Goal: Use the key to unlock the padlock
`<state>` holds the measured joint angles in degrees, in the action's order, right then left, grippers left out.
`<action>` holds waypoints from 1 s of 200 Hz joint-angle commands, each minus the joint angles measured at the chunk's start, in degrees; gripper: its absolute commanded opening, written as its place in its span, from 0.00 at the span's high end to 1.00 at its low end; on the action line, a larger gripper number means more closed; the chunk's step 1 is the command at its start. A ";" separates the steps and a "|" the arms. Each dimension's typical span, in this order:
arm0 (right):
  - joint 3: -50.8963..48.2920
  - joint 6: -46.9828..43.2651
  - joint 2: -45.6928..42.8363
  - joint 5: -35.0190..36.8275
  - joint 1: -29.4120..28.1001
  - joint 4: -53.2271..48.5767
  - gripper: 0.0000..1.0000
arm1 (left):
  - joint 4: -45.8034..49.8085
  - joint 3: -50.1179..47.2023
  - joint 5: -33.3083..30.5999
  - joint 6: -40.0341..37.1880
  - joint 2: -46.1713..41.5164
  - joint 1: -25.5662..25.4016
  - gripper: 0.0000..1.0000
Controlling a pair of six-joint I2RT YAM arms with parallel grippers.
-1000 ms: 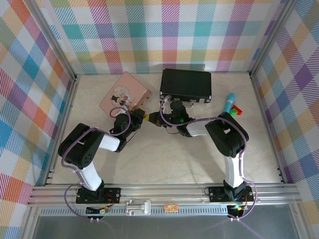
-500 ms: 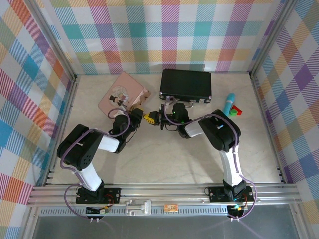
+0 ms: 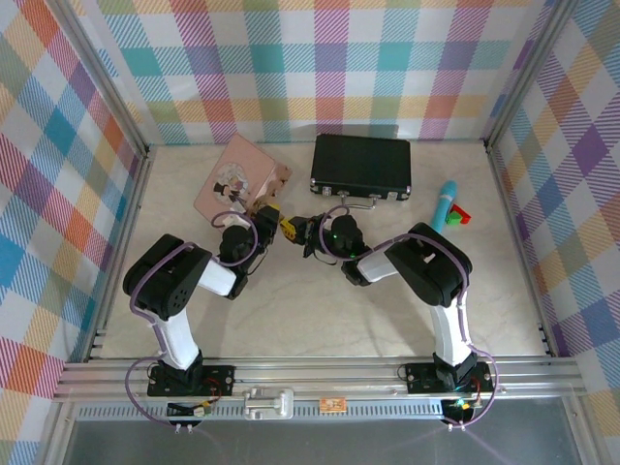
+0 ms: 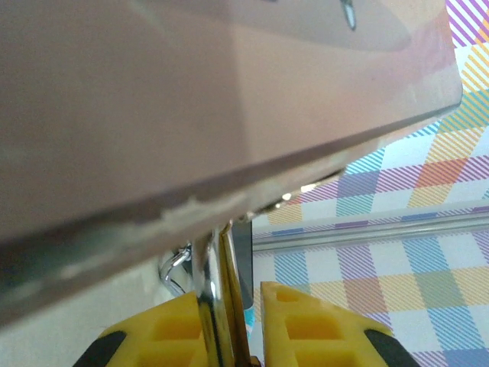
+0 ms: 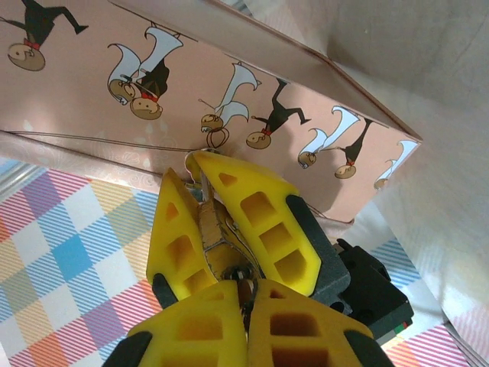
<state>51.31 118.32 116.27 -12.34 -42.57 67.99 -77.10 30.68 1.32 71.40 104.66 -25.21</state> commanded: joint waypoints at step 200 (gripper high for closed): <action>-1.10 -40.40 -4.20 -32.53 13.24 -16.31 0.59 | 27.50 5.12 -1.74 2.29 -7.08 -1.35 1.00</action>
<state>51.96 96.57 120.84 -42.39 -28.60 67.77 -56.80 35.16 1.58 72.66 101.14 -25.89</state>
